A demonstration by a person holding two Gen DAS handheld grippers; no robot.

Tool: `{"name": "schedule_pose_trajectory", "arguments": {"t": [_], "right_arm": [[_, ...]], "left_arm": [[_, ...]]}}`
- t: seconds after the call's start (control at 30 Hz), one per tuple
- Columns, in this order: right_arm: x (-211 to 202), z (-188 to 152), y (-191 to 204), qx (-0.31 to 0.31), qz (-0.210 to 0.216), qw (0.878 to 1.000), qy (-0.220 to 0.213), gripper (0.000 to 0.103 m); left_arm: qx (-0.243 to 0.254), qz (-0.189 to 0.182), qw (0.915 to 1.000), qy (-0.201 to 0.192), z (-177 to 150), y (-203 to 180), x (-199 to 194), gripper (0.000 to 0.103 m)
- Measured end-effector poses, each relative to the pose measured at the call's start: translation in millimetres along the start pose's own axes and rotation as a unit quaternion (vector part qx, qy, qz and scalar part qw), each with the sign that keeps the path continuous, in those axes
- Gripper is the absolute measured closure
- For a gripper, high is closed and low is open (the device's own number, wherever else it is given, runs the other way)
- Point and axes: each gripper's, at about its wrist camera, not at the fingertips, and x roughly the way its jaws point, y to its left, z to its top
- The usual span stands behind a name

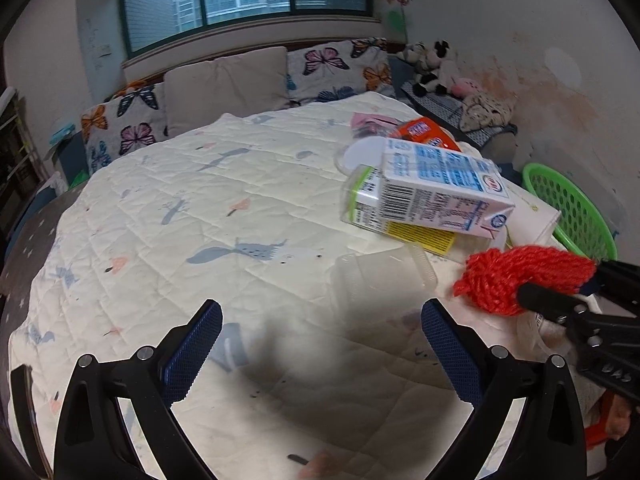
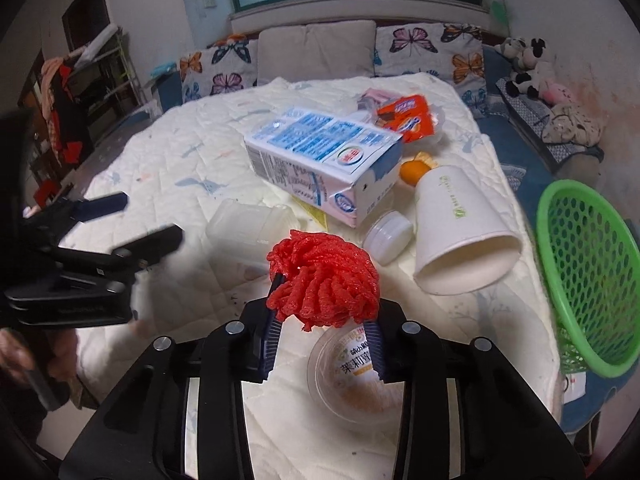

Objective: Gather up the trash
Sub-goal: 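Grasp the red mesh net with the right gripper, then drop the red net into the green basket with right gripper while left grasps plastic tray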

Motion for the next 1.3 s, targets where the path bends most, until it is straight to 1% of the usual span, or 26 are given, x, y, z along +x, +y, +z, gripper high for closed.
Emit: {"name": "schedule_pose_trajectory", "arguments": {"t": [0.2,0.37,0.43,0.53,0.7,0.77,0.87,0.93,1.0,1.13,1.3], "right_arm": [[-29.6,-3.9,-10.5,0.017,-0.011,0.999,-0.029,0.067],[-50.2,-8.3,-33.2,0.043,-0.031,0.998,-0.046,0.067],[-55.2,-11.0,-44.4,0.056,-0.042,0.996,-0.05,0.067],[-60.1,-13.8,-58.4,0.071,-0.053,0.995,-0.053,0.067],[-65.7,-19.4,-83.0,0.093,-0.072,0.991,-0.056,0.067],[-67.1,-20.3,-92.7,0.102,-0.08,0.99,-0.057,0.067],[-67.3,-20.8,-106.7,0.112,-0.091,0.988,-0.056,0.067],[-67.8,-20.3,-117.6,0.119,-0.098,0.986,-0.057,0.067],[-69.1,-19.5,-127.9,0.127,-0.106,0.985,-0.058,0.067],[-72.2,-20.8,-146.5,0.139,-0.116,0.982,-0.06,0.067],[-70.0,-22.3,-165.3,0.15,-0.14,0.977,-0.056,0.067]], "left_arm": [[0.006,-0.021,0.9996,0.018,5.9,-12.0,16.5,0.006],[0.007,-0.028,0.9988,0.039,12.2,-24.8,38.2,0.006],[0.007,-0.022,0.9988,0.044,15.3,-29.2,44.7,0.006],[-0.005,-0.019,0.9982,0.056,19.6,-32.6,55.2,0.006],[-0.017,-0.004,0.9972,0.073,22.5,-36.5,72.9,0.006],[-0.022,-0.004,0.9969,0.075,23.0,-36.1,77.5,0.006],[-0.028,-0.011,0.9965,0.077,22.7,-35.2,82.1,0.008],[-0.031,-0.017,0.9963,0.078,22.7,-34.0,83.3,0.026],[-0.04,-0.024,0.9956,0.081,22.5,-31.3,84.9,0.026],[-0.037,-0.028,0.9961,0.075,20.8,-31.1,79.8,0.027],[-0.034,-0.042,0.9968,0.06,17.7,-27.9,58.9,0.027]]}}
